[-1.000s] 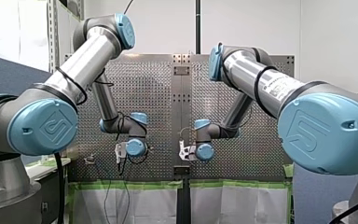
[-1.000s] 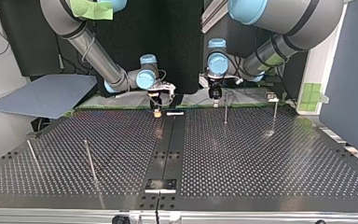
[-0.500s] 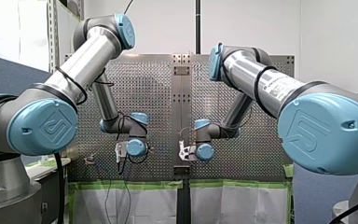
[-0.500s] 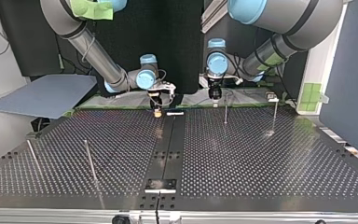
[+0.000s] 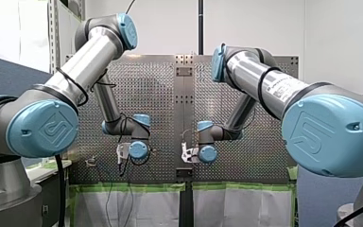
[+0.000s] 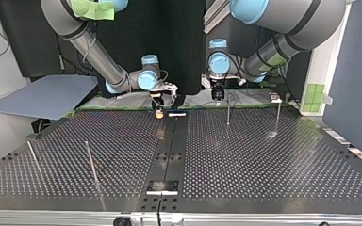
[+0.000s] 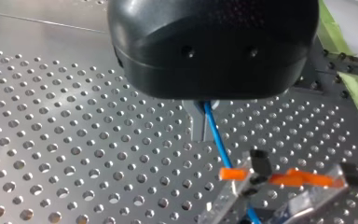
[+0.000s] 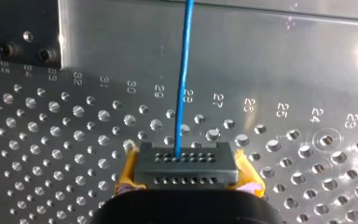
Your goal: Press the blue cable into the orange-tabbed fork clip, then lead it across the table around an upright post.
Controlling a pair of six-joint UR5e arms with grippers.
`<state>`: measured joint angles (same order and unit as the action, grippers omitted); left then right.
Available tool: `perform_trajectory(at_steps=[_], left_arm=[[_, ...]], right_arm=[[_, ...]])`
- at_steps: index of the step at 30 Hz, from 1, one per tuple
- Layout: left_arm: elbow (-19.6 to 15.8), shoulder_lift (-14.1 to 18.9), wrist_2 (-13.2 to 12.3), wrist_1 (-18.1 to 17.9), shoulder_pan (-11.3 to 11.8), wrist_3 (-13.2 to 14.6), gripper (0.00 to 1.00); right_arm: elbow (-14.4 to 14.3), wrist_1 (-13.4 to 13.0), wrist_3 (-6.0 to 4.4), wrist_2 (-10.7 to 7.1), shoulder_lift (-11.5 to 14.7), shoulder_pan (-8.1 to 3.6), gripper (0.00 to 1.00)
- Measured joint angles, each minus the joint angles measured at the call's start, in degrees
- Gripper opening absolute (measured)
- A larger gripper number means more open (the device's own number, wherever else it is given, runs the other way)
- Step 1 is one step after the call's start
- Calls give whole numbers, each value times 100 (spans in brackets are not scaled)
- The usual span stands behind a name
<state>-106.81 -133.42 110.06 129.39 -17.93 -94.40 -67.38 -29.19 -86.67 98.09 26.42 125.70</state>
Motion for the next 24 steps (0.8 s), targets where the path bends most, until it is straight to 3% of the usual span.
perform_trajectory(at_steps=[17,24], left_arm=[[4,15,-126,-14,-106,4,0],[4,217,-287,-15,-223,-11,0]], right_arm=[[1,86,30,19,12,-10,0],[1,183,59,26,214,-34,0]])
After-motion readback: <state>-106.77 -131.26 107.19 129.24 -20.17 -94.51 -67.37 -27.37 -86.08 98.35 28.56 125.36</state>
